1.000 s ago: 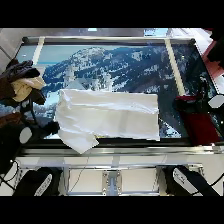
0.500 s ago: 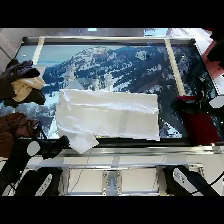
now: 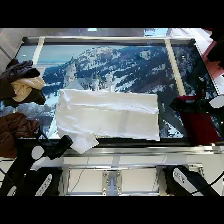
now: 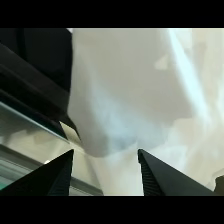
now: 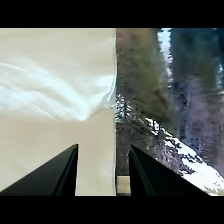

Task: Fold the shirts.

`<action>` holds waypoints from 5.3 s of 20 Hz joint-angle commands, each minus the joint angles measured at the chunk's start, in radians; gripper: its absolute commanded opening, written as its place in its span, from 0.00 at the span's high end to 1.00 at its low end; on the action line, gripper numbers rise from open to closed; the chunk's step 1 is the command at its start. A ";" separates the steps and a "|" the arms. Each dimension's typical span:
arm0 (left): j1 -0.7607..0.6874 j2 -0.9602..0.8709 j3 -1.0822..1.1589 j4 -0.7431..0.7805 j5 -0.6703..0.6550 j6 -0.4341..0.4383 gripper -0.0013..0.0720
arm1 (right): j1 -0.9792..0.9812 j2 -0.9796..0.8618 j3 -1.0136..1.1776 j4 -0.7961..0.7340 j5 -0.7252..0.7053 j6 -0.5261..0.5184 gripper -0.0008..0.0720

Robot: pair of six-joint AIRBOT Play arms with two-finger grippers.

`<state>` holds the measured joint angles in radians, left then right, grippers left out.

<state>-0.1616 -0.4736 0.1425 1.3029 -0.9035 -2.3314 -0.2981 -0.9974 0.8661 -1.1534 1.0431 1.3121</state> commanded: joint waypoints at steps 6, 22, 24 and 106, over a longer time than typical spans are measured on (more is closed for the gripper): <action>0.000 0.000 -0.019 -0.043 0.098 -0.005 0.90 | 0.000 -0.001 0.000 0.032 0.027 0.000 0.46; 0.000 0.000 -0.009 -0.080 0.095 0.082 0.96 | -0.001 0.003 -0.462 0.122 0.231 0.187 0.32; 0.000 0.000 -0.009 -0.081 0.095 0.097 0.96 | -0.001 0.003 -0.482 0.136 0.127 0.223 0.32; -0.009 -1.088 1.495 0.125 0.105 0.769 0.06 | 0.058 -0.774 0.364 0.547 -0.001 -0.084 0.95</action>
<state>-0.1658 -1.5593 1.6371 1.4448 -0.7708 -1.5925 -0.2535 -1.7718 1.1954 -0.6792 1.0054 1.2350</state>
